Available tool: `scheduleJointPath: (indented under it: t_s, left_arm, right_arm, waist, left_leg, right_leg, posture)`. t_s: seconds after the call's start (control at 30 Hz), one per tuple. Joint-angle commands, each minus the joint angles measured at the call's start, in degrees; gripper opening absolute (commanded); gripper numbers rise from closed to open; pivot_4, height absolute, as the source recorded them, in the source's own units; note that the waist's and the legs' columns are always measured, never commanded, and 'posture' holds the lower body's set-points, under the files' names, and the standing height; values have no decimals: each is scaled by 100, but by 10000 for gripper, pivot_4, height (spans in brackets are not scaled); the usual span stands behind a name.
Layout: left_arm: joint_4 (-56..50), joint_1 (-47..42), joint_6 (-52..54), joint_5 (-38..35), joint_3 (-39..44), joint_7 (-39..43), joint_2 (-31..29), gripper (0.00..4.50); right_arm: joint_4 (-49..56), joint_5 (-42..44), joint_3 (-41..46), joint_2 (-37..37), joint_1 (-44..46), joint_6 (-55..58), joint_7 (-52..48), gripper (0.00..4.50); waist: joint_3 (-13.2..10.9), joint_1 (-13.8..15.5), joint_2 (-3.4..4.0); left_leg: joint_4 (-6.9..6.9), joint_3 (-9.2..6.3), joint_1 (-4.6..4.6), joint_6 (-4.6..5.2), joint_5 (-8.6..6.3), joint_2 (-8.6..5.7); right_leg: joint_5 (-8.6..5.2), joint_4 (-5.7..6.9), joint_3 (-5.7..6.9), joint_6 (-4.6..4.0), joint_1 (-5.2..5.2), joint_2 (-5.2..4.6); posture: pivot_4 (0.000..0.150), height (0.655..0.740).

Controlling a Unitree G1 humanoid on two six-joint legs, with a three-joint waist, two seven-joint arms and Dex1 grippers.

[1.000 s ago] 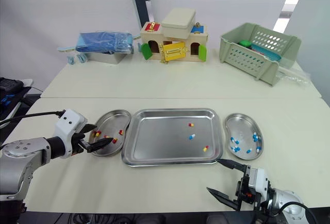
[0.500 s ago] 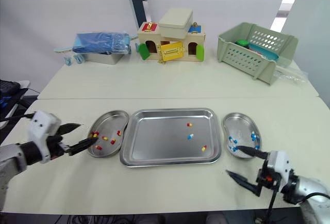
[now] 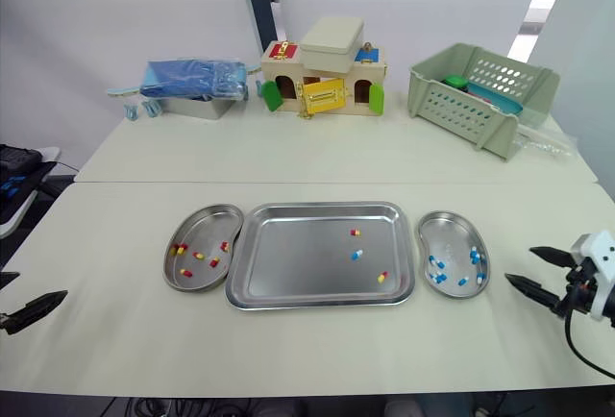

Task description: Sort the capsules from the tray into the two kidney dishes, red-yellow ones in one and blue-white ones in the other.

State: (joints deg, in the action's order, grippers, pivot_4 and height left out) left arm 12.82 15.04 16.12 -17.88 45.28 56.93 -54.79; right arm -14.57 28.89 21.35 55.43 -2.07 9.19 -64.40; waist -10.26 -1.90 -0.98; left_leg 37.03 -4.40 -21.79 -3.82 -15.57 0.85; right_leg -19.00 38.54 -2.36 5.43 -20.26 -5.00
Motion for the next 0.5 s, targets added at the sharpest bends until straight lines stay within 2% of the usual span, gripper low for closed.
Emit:
scheduleJointPath:
  t_s: [0.03,0.2,0.5]
  left_arm:
    - [-19,-29,-164,-40,102,-15,-114,44844]
    - [-221,-26,-313,-163,30,38,66,44844]
    - [-2283,800,-722,-908,-86,454,1201,44844]
  right_arm:
    - [-247,-110,137,67,196,-251,-198,45000]
    - [-325,-198,146,79,267,-302,-339,45000]
    - [351,-118,-107,372,872,441,-606,45000]
  waist:
    - [0,1,0]
    - [0,-9,0]
    - [0,-49,5]
  left_leg:
    - [0,1,0,0,0,0]
    - [0,1,1,0,0,0]
    - [1,7,1,-1,0,4]
  right_leg:
    - [0,0,-1,0,0,-1]
    - [0,1,-2,0,0,-1]
    - [0,2,-8,0,0,0]
  posture:
    - [1500,7400]
    - [1500,7400]
    - [1500,7400]
